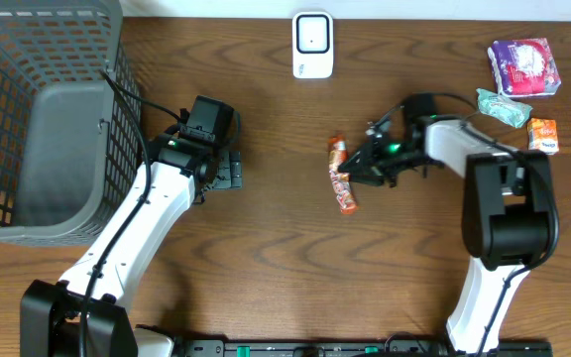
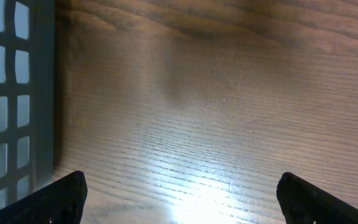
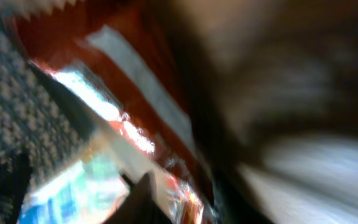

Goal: Scan the item barcode

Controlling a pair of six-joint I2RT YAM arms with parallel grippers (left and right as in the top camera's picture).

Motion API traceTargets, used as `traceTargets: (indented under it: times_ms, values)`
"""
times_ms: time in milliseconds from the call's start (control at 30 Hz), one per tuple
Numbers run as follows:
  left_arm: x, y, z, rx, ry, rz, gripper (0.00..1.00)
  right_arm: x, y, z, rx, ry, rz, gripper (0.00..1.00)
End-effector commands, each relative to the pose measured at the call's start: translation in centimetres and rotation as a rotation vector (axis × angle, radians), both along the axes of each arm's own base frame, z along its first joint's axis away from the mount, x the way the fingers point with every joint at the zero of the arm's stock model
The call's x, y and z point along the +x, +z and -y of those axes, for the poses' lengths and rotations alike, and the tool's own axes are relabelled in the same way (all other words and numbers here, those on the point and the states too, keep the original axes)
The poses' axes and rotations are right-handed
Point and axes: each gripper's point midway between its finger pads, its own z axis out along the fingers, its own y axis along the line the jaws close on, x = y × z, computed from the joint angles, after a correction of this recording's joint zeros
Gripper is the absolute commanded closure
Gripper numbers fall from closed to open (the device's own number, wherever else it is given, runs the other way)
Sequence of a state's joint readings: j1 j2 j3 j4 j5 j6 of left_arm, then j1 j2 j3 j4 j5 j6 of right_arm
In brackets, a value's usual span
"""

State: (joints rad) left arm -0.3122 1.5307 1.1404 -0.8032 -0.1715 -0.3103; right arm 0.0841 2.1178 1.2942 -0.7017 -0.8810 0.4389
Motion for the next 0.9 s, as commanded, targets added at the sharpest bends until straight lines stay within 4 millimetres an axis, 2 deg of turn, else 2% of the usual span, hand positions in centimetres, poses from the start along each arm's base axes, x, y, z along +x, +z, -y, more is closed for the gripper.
traceTargets:
  times_ms: [0,33,133,200,267,333,500,600,700,767,833,867]
  values:
    - [0.0,-0.2,-0.4,0.022,0.006,-0.003,0.02,2.5,2.6,3.5,-0.195,0.019,0.11,0.55]
    - [0.0,-0.2,-0.4,0.022,0.006,-0.003,0.02,2.7,3.5,5.0,-0.299,0.033,0.111,0.52]
    - [0.0,-0.2,-0.4,0.022,0.006,-0.003,0.02,3.0,5.8,7.4,-0.514,0.092,0.125,0.51]
    - [0.0,-0.2,-0.4,0.022,0.006,-0.003,0.02,3.5,8.2,7.2,-0.577,0.168,0.186,0.52]
    - [0.0,-0.2,-0.4,0.022,0.006,-0.003,0.02,3.3,9.8,6.0,-0.633,0.261,0.238,0.5]
    - [0.0,-0.2,-0.4,0.022,0.006,-0.003,0.02,2.9,9.9,5.1,-0.709,0.318,0.257,0.44]
    - [0.0,-0.2,-0.4,0.022,0.006,-0.003,0.02,1.9,7.8,4.0,-0.959,0.396,0.282,0.29]
    - [0.0,-0.2,-0.4,0.022,0.006,-0.003,0.02,1.0,5.7,3.1,-1.006,0.418,0.288,0.29]
    - [0.0,-0.2,-0.4,0.022,0.006,-0.003,0.02,-0.1,3.3,2.4,-1.009,0.407,0.269,0.24]
    - [0.0,-0.2,-0.4,0.022,0.006,-0.003,0.02,-0.7,1.7,2.3,-1.001,0.399,0.261,0.27]
    - [0.0,-0.2,-0.4,0.022,0.006,-0.003,0.02,-1.2,0.3,2.0,-0.971,0.396,0.256,0.43]
    - [0.0,-0.2,-0.4,0.022,0.006,-0.003,0.02,-1.5,-0.5,1.9,-0.96,0.395,0.255,0.53]
